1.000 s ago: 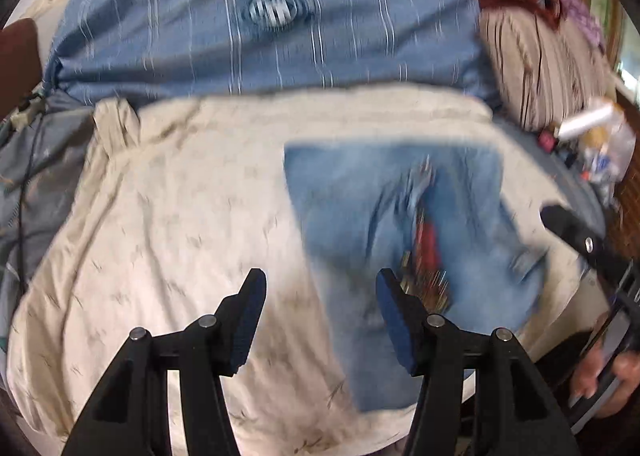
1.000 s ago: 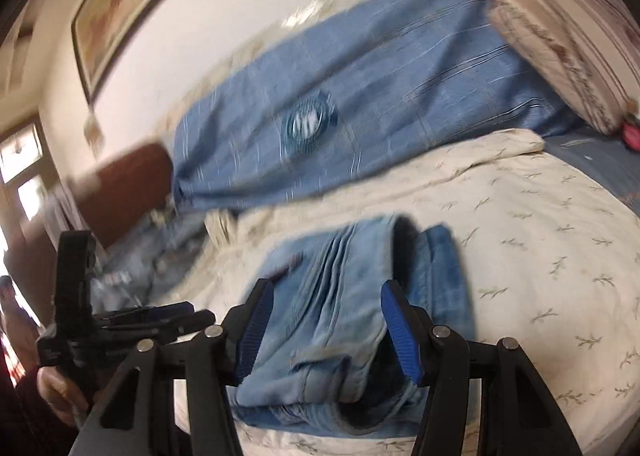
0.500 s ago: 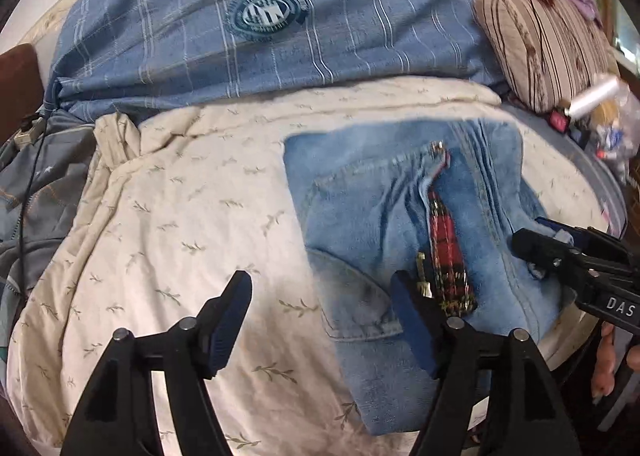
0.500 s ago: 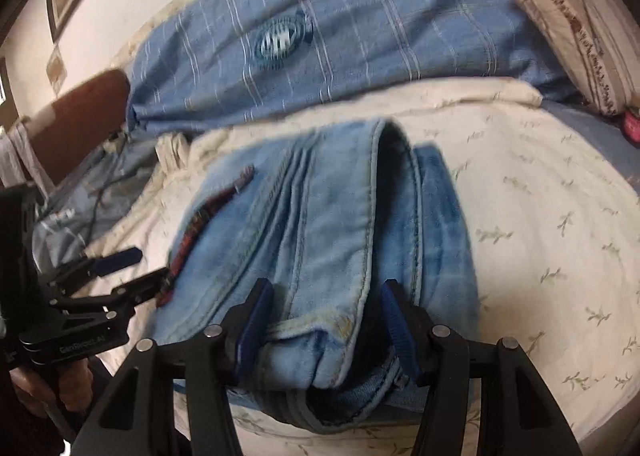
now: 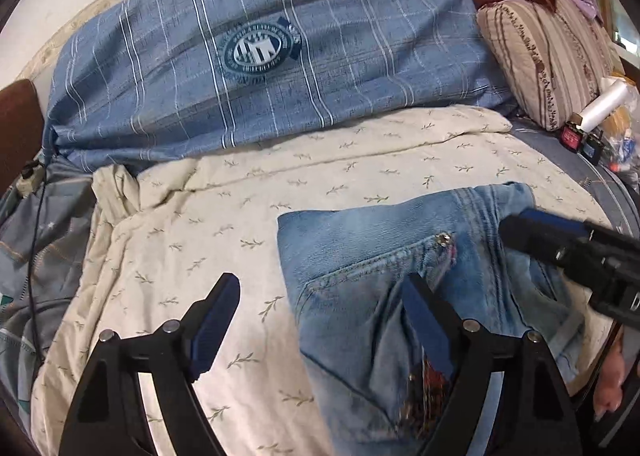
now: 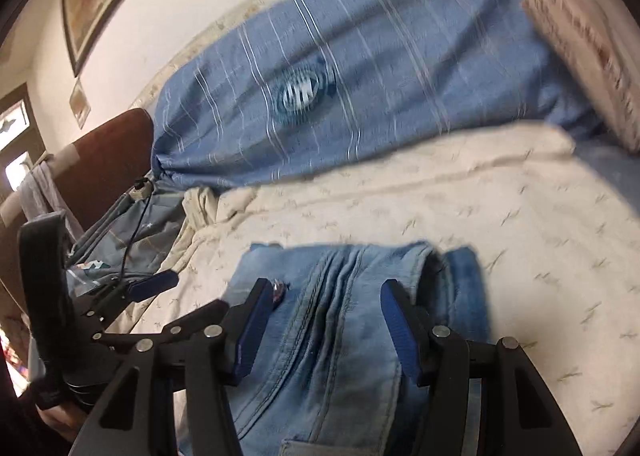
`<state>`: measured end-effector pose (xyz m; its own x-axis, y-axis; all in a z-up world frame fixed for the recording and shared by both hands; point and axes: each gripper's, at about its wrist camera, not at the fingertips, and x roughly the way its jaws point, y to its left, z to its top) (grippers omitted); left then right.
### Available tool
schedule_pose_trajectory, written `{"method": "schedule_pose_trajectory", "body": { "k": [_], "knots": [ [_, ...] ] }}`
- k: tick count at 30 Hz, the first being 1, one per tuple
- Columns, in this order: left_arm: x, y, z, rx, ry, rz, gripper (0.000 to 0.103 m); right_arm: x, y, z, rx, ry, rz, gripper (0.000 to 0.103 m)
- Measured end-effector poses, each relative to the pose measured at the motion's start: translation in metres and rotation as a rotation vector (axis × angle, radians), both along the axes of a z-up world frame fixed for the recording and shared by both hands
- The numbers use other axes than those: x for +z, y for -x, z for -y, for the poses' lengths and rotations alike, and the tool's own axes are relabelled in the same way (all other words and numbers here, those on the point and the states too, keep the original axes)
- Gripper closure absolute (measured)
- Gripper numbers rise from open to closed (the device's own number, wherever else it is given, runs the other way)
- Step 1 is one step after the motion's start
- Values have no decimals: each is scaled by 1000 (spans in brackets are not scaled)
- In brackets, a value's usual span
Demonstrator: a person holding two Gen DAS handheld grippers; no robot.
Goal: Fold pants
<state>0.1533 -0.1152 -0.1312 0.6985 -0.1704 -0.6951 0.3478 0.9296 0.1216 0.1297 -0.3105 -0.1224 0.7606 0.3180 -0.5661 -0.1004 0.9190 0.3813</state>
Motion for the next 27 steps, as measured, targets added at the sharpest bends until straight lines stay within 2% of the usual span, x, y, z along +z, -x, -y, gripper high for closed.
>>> {"method": "schedule_pose_trajectory", "body": {
  "k": [9, 15, 18, 20, 24, 27],
  "knots": [
    [-19, -15, 3, 21, 3, -41, 17, -37, -20, 3, 15, -35, -131, 43],
    [-31, -19, -2, 65, 16, -67, 7, -41, -23, 4, 16, -43, -137, 43],
    [-35, -23, -9, 92, 52, -116, 6, -42, -23, 5, 18, -53, -139, 43],
    [-32, -22, -13, 108, 75, -154, 6, -40, -22, 5, 20, -58, -137, 43],
    [-19, -10, -23, 126, 80, -170, 6, -31, -10, 7, 27, -59, -107, 43],
    [-8, 6, -40, 150, 156, -204, 6, -22, 1, 13, 22, -68, -75, 43]
  ]
}}
